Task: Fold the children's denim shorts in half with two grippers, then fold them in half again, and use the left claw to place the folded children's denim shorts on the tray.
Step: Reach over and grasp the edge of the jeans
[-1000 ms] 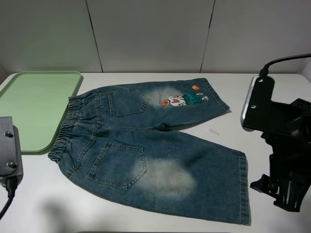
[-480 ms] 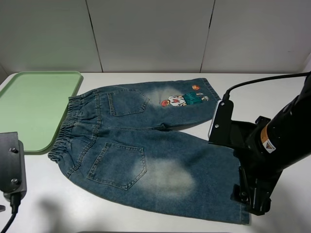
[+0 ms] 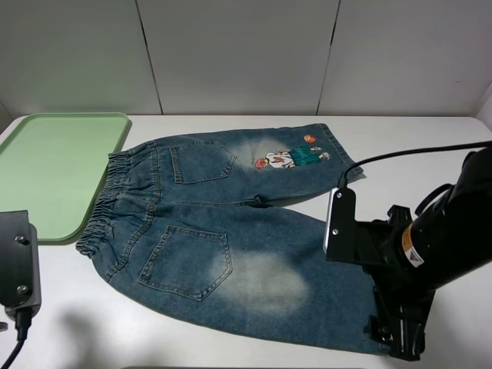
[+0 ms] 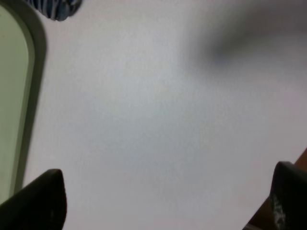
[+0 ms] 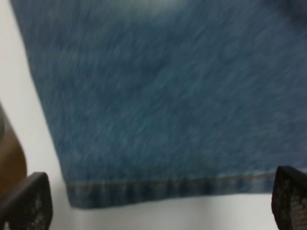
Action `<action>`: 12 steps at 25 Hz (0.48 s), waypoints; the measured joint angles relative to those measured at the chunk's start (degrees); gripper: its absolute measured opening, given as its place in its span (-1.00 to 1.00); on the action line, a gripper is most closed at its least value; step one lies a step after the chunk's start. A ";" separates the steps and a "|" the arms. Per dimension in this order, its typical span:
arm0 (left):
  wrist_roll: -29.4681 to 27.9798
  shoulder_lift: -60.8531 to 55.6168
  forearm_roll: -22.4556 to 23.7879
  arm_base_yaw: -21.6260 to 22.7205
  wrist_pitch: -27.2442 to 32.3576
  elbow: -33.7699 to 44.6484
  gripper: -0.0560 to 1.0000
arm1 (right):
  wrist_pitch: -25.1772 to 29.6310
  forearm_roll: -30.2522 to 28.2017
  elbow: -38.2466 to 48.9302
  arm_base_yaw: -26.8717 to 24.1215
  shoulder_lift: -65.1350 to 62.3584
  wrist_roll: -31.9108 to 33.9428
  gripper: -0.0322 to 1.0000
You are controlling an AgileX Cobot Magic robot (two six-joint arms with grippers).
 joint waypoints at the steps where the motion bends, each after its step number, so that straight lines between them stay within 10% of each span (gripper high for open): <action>1: 0.00 0.00 0.00 0.00 0.00 0.00 0.70 | -1.09 -0.49 1.10 0.00 0.00 -0.19 0.41; 12: 0.00 0.00 0.00 0.00 -0.29 0.00 0.70 | -11.05 -11.66 8.88 0.00 0.35 -0.52 0.41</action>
